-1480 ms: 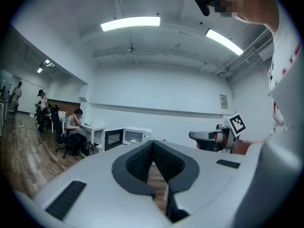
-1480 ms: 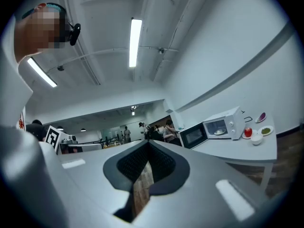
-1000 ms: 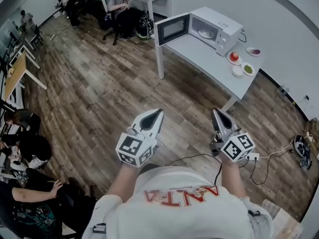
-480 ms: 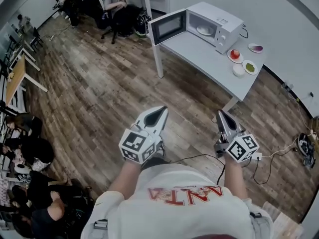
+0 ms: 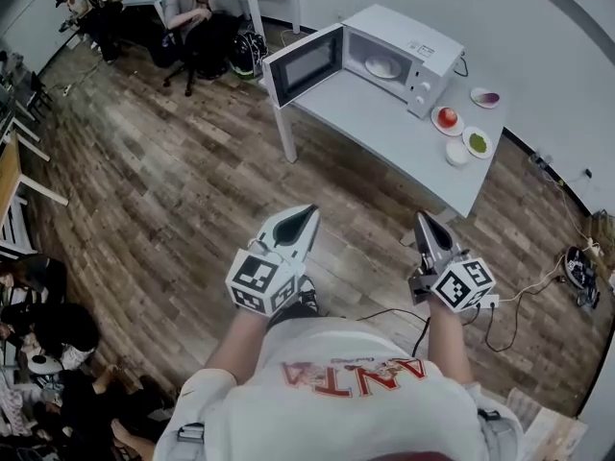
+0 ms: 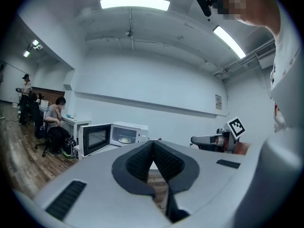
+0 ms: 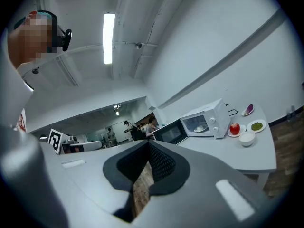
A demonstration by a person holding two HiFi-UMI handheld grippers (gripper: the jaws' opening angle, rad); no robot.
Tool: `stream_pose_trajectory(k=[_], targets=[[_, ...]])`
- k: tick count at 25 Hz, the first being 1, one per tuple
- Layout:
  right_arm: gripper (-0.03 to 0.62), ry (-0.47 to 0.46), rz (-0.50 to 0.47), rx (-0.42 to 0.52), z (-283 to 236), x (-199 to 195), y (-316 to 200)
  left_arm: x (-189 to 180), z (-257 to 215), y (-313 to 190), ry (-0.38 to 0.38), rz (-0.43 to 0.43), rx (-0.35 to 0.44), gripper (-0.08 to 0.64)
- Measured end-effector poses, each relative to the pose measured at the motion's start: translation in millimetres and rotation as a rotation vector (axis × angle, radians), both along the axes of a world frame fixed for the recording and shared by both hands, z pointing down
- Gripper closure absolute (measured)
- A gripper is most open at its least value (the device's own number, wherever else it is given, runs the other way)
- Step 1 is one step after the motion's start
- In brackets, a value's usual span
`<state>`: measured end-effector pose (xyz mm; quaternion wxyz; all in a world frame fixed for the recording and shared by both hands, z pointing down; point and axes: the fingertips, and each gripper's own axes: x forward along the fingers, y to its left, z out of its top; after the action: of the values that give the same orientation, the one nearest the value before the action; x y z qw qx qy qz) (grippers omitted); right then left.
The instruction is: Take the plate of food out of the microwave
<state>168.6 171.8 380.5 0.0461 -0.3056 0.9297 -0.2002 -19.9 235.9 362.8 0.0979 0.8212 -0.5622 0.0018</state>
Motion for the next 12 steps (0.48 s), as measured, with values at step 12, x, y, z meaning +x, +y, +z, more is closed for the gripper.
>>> stream_pose_trajectory(k=[12], targets=[[0.589,0.053,0.023,-0.055,13.3,-121.0,-88.8,-125.2,15.1,-96.5,0.022,0.016,-0.027,0.551]])
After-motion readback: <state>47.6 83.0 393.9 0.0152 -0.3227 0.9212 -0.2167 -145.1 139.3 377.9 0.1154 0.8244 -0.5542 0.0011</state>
